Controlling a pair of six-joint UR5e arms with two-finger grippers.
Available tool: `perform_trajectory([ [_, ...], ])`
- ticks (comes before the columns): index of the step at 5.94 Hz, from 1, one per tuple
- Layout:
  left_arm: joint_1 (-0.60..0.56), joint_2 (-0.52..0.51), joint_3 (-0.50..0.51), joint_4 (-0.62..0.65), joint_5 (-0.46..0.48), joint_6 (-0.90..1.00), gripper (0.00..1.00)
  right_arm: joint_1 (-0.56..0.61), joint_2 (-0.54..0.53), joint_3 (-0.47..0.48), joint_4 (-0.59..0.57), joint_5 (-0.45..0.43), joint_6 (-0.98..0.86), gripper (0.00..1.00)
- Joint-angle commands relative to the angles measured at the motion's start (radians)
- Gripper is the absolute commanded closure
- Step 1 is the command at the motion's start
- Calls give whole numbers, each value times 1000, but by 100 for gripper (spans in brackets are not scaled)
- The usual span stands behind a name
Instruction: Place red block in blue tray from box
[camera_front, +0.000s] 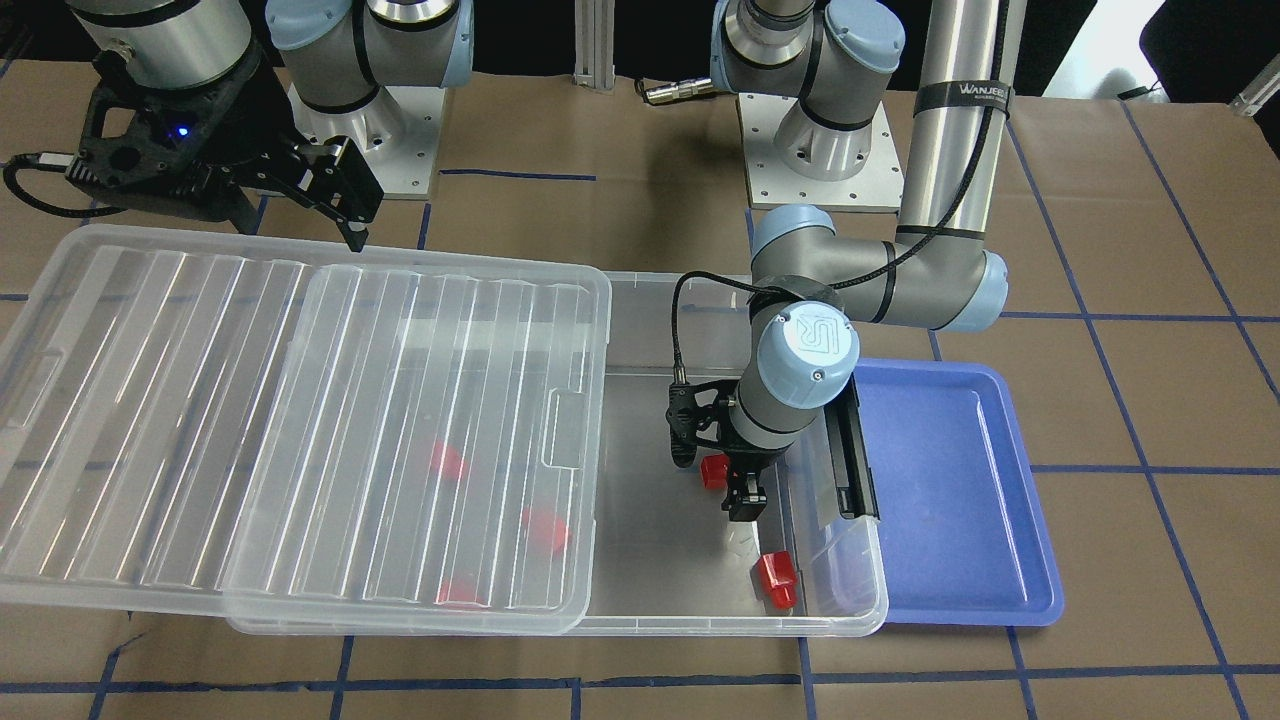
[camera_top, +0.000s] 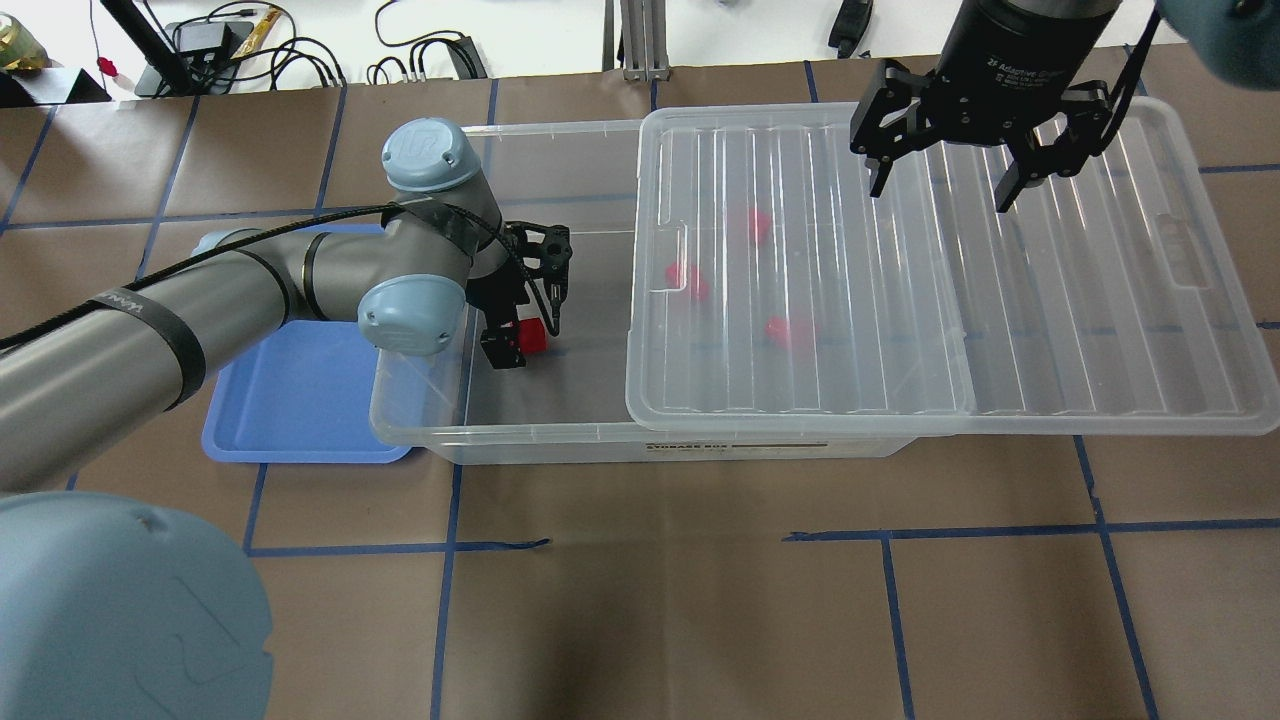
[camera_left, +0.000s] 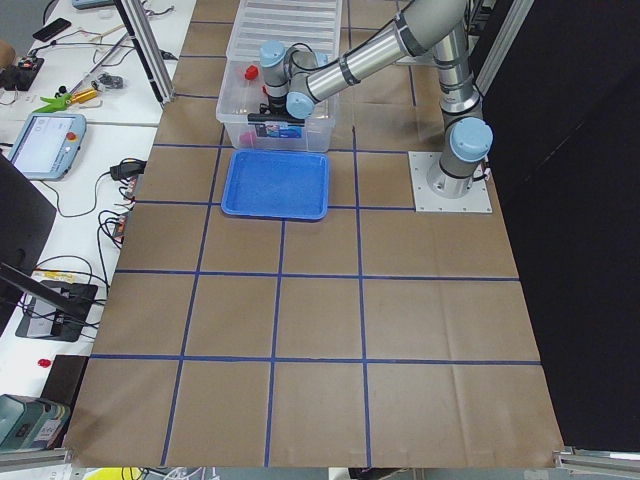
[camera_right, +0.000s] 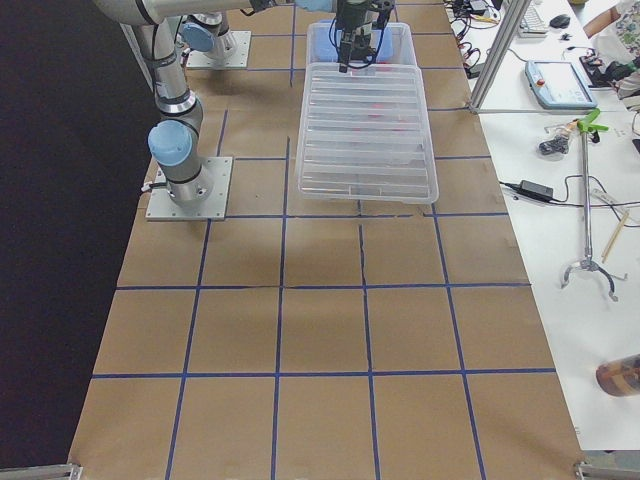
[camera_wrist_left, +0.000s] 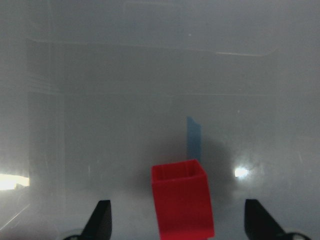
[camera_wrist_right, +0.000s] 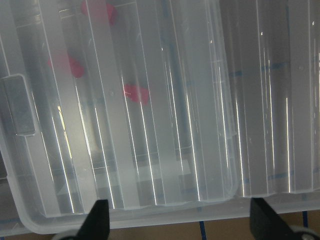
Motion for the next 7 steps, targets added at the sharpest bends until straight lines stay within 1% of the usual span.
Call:
perform_trajectory([
  [1,-1,-1,-13,44,-13,3,85,3,6,3,-4,-5,-3,0],
  [2,-3,28,-10,38,-7,1,95,3,7,5,-4,-6,-3,0],
  [3,-4,81,7,-3,-4,-9,95,3,7,5,-4,-6,-3,0],
  [4,-3,174,25,-100,-4,-28,95,3,11,5,-6,-8,-13,0],
  [5,16,265,81,-269,-4,-28,95,1,12,7,-10,-9,-42,0],
  [6,51,328,144,-413,4,-16,95,-20,18,4,-29,-14,-121,0],
  [7,141,360,136,-437,2,33,95,-89,29,4,-47,-47,-219,0],
])
